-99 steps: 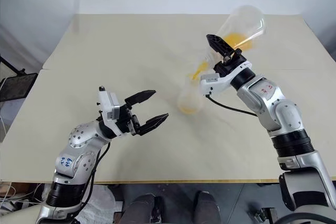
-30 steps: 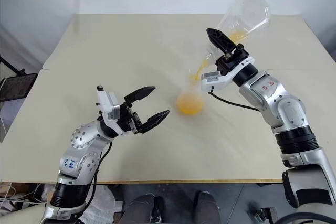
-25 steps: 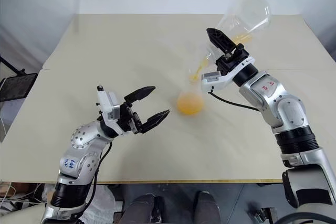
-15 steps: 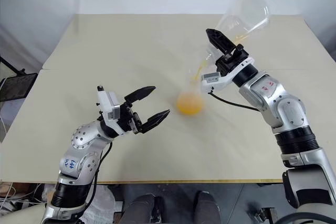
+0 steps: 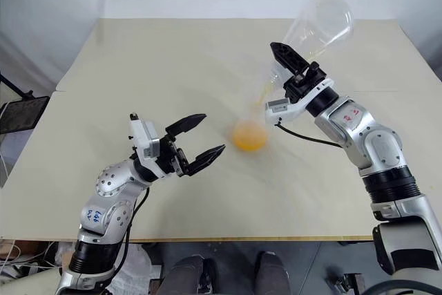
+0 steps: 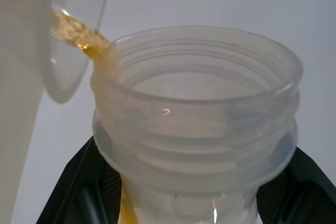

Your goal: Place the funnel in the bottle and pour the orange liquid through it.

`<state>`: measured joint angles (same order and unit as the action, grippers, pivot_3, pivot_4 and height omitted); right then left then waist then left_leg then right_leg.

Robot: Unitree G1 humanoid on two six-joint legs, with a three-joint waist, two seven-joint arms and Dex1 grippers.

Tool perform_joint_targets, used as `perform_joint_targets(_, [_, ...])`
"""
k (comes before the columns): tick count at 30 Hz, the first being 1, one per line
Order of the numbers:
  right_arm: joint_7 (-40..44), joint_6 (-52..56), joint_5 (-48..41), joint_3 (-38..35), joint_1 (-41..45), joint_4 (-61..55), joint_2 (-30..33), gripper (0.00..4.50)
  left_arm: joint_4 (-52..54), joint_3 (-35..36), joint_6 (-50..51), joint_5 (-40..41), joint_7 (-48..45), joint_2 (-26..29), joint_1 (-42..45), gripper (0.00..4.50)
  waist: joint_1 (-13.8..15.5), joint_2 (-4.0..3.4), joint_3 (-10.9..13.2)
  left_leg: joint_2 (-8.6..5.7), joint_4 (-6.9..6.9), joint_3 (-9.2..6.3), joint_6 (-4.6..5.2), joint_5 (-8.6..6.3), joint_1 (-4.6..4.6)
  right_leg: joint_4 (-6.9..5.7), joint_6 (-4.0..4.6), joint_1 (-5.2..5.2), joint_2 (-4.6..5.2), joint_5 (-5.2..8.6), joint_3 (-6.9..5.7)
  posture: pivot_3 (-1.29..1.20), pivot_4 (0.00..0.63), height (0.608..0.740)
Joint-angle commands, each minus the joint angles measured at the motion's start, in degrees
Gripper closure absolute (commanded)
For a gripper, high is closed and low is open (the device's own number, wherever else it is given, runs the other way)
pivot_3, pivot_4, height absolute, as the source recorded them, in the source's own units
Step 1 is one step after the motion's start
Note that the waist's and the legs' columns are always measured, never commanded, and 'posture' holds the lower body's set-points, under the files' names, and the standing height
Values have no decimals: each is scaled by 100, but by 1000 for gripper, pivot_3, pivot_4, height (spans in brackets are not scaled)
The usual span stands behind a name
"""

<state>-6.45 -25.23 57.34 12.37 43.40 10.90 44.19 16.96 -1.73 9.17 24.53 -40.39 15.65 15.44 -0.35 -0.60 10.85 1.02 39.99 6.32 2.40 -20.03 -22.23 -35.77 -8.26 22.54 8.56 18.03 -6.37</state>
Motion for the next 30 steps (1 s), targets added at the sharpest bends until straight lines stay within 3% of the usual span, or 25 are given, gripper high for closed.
perform_joint_targets(1, [-122, -5, -32, -58, 83, -75, 109, 1853, 94, -50, -158, -25, 38, -44, 38, 0, 0, 0, 0, 0, 0, 0, 0, 0, 0, 0, 0, 0, 0, 0, 0, 0, 150, 740])
perform_joint_targets(22, [-194, -8, -122, -52, 123, -108, 102, 1853, 31, -66, -236, -32, 97, -73, 48, 0, 2, 0, 0, 0, 0, 0, 0, 0, 0, 2, 0, 0, 0, 0, 0, 0, 150, 740])
perform_joint_targets(24, [-128, -14, -258, -89, 121, -80, 68, 1853, 16, -67, -247, -29, 93, -72, 57, 0, 3, 0, 0, 0, 0, 0, 0, 0, 0, 2, 0, 0, 0, 0, 0, 0, 150, 740])
perform_joint_targets(30, [581, 48, -1748, -430, -12, 13, -223, 1853, -41, -71, -282, -19, 62, -65, 91, 0, 1, 0, 0, 1, 0, 0, 0, 0, 0, 2, 0, -1, -1, 0, -2, 0, 150, 740])
